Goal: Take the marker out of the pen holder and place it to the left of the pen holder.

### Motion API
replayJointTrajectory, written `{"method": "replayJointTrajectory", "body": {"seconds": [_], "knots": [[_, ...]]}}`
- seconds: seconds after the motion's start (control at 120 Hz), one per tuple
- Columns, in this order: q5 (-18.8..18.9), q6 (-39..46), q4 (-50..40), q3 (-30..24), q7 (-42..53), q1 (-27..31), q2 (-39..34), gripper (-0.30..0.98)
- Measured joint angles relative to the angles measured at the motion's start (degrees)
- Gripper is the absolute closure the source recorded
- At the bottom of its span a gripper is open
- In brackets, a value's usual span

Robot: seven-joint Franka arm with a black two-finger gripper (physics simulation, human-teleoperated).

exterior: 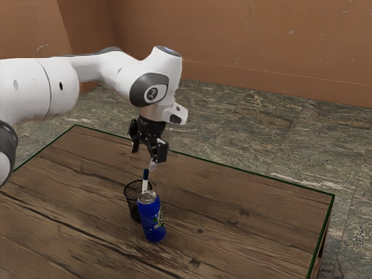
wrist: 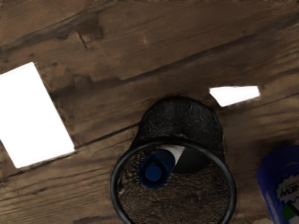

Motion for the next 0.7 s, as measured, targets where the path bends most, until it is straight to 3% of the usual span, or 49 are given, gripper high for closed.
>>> {"method": "replayJointTrajectory", "body": {"seconds": [0.133,0.242,0.567,0.7], "knots": [[-7.16,1.85,-0.89,0.23,-3.96,2.26,1.33,0.00],[-10.26,2.55,-2.77,0.27,-6.82,2.38,1.74,0.00],[-11.97,4.39,-1.84,0.88,-12.52,4.73,4.01,0.01],[-12.12,4.97,-1.81,0.89,-14.02,4.83,4.61,0.14]]}}
